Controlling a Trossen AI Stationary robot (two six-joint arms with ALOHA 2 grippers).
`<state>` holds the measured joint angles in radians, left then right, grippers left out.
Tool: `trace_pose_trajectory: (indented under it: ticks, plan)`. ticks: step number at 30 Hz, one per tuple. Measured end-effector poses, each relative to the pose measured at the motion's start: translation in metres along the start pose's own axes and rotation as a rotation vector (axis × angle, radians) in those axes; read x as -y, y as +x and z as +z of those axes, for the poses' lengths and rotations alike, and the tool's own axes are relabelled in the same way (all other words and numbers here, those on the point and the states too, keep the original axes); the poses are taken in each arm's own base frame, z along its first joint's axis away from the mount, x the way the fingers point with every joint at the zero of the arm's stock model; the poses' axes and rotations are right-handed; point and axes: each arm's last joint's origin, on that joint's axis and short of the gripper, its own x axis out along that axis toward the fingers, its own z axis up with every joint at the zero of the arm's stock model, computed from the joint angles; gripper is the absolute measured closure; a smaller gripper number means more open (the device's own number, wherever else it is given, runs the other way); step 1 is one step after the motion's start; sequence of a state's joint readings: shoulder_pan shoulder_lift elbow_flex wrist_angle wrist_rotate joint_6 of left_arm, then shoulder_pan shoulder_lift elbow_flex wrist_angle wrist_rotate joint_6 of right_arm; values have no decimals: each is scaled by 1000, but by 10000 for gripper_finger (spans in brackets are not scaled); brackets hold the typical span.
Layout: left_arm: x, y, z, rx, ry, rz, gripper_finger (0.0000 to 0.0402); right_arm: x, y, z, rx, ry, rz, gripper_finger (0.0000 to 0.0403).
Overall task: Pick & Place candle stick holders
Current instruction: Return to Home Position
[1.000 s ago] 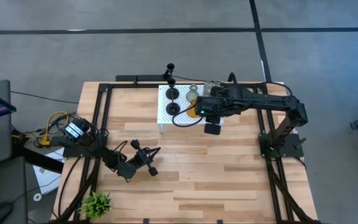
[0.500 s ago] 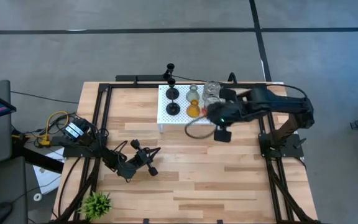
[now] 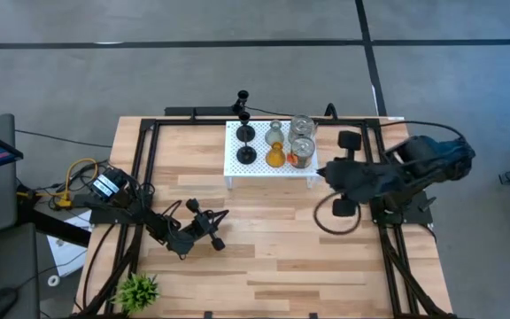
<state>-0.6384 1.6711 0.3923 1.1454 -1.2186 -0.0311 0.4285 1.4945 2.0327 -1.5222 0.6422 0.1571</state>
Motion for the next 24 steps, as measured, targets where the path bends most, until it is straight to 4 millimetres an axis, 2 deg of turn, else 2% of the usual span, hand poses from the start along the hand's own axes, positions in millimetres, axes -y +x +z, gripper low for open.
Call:
trace_pose_trajectory:
  ticks: [5,9,15,18,21,24]
  plan:
    - [0,0,0,0,0,0,396,-6,-16,-6,57,-9,-13,402]
    - [0,0,0,0,0,0,396,-14,-18,-21,102,-19,11,402]
    - [0,0,0,0,0,0,396,-19,-6,-62,194,5,80,403]
    - [0,0,0,0,0,0,396,-19,0,-83,307,-18,222,403]
    - [0,0,0,0,0,0,396,-13,3,-103,468,-40,363,403]
    - [0,0,0,0,0,0,396,-3,8,-124,544,1,376,403]
